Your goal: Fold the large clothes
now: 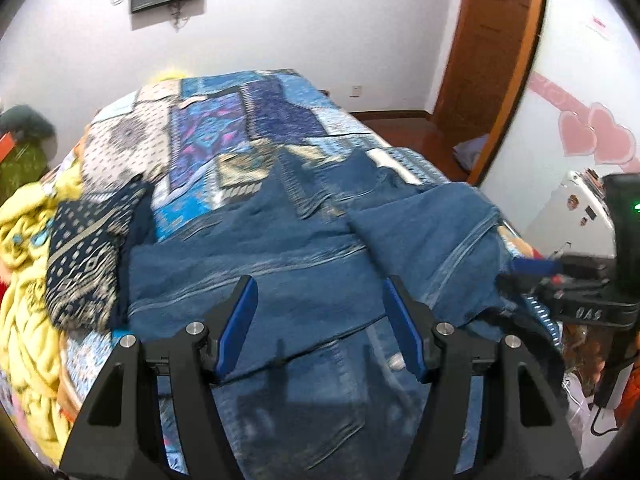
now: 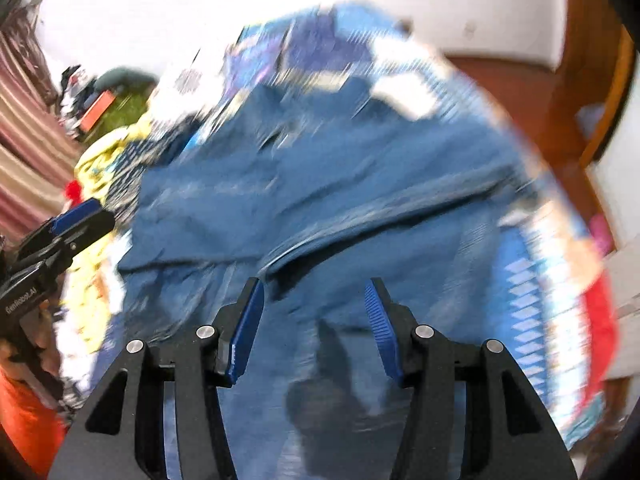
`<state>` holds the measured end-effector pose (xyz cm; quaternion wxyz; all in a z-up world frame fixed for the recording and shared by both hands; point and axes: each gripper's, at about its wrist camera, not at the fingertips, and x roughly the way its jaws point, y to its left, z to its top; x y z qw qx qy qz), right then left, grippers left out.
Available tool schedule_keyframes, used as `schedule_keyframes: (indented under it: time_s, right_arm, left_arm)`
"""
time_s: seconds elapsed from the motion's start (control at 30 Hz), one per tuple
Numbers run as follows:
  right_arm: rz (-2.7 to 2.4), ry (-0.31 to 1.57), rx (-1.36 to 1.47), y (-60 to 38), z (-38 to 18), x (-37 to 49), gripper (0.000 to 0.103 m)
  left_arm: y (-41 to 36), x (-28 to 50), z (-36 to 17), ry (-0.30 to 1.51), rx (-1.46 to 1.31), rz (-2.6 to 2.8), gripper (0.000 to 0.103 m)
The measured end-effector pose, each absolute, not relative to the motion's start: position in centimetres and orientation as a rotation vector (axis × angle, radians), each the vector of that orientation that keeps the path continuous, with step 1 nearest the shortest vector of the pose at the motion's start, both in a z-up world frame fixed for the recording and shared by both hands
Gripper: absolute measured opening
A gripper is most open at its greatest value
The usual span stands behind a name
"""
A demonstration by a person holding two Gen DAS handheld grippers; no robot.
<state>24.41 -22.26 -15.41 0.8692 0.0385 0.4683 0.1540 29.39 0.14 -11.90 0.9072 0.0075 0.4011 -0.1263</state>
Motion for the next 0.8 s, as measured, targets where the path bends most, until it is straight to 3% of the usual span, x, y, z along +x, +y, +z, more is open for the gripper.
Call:
schedule_keyframes:
  time_s: [0.1, 0.33, 0.63, 0.73, 0.8]
  right_arm:
    - [0.205, 0.852, 0.027, -25.2, -13.4, 23.8, 0.051]
    - [-0.020, 0.639, -0.027, -30.7, -11.1, 22.3, 0.071]
    - [-0.038, 0.655, -0.012, -33.2, -12.9, 23.3, 0.077]
    - [-0.041, 0.683, -0.035, -33.2, -14.0, 23.6, 0.077]
    - [-0.037, 0.695, -0.042, -33.3, -14.3, 23.5, 0.077]
  left_arm:
    - [-3.0, 30.5, -11.9, 0.834, 0.050, -0.307, 0.064]
    - [-13.4, 34.4, -14.9, 0.921, 0.204, -0.453, 0.065]
    - [-21.2, 38.7, -19.8, 0.975, 0.324, -0.476, 0.063]
    - [-22.2, 39.8, -20.4, 0.968, 0.329, -0.459, 0.050]
    - [-22.5, 40.5, -20.6, 0.969, 0.326, -0.444, 0.032]
